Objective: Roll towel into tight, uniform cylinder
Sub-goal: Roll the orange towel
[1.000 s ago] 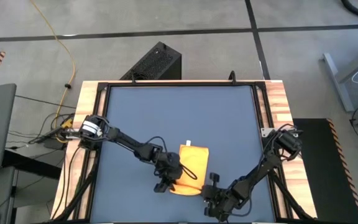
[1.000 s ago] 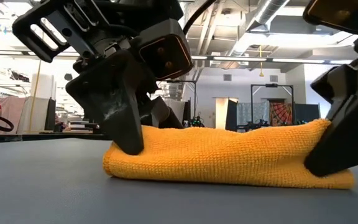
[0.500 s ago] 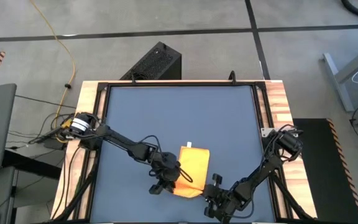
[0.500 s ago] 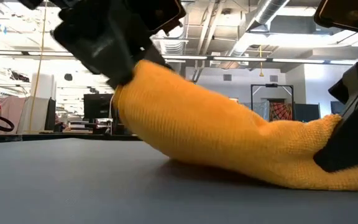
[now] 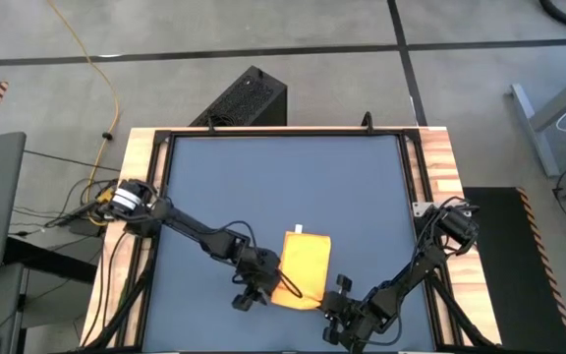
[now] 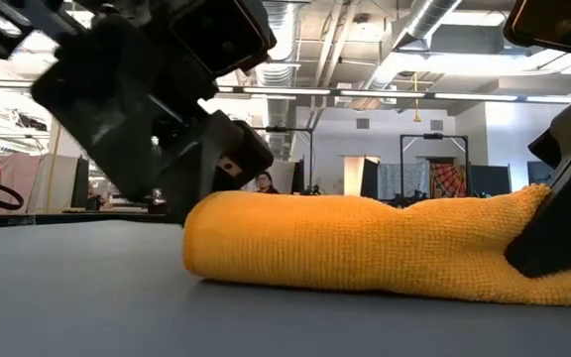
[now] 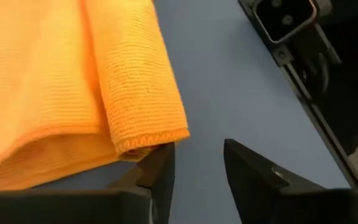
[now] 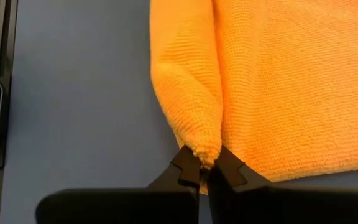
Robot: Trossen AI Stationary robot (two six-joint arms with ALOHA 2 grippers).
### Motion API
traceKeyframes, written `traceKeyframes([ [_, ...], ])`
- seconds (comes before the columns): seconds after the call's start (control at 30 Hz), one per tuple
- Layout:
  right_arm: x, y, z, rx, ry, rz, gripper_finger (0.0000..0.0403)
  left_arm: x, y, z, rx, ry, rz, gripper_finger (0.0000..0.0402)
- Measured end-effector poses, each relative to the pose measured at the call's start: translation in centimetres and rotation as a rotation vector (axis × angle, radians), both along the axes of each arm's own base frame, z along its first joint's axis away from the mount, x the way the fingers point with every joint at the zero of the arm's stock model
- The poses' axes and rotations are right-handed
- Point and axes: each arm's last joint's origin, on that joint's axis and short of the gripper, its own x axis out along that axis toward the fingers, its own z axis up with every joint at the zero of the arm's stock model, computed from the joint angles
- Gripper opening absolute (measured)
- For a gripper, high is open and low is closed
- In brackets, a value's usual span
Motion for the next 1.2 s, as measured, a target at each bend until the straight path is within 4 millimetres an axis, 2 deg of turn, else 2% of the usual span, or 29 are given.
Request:
traceKeyframes([
  [0.2,0.0,0.0,0.0,0.034,-0.006,-0.029,0.0027,0.1,1.4,-0.2,0.013,0.050,0.050,0.0139],
  [0.3,-0.1,0.1,0.0,0.054,-0.009,-0.046,0.0027,-0.3,2.0,-0.2,0.082,0.089,0.083,0.0138],
  [0.4,0.0,0.0,0.0,0.069,-0.012,-0.060,0.0027,-0.8,2.1,1.1,0.143,0.060,0.102,0.0132],
  [0.53,0.0,0.1,0.0,0.079,-0.017,-0.065,0.0027,-1.3,0.8,3.6,0.181,-0.103,0.056,0.0122],
  [0.63,0.1,0.2,0.1,0.061,-0.019,-0.038,0.0027,-1.2,-0.8,4.7,0.204,-0.267,0.008,0.0114],
  [0.73,0.1,0.5,0.2,0.038,-0.032,0.011,0.0027,-0.5,-2.0,4.2,0.191,-0.365,-0.027,0.0111],
  [0.8,0.1,0.5,0.2,0.044,-0.033,0.006,0.0027,-0.2,-2.4,3.0,0.191,-0.359,-0.032,0.0110],
  [1.0,0.1,0.4,0.2,0.140,-0.039,-0.077,0.0027,0.7,-2.7,0.9,0.172,-0.341,-0.004,0.0110],
  [1.2,-0.1,0.2,0.0,0.193,-0.027,-0.146,0.0027,0.5,-2.4,0.4,0.220,-0.303,0.046,0.0110],
])
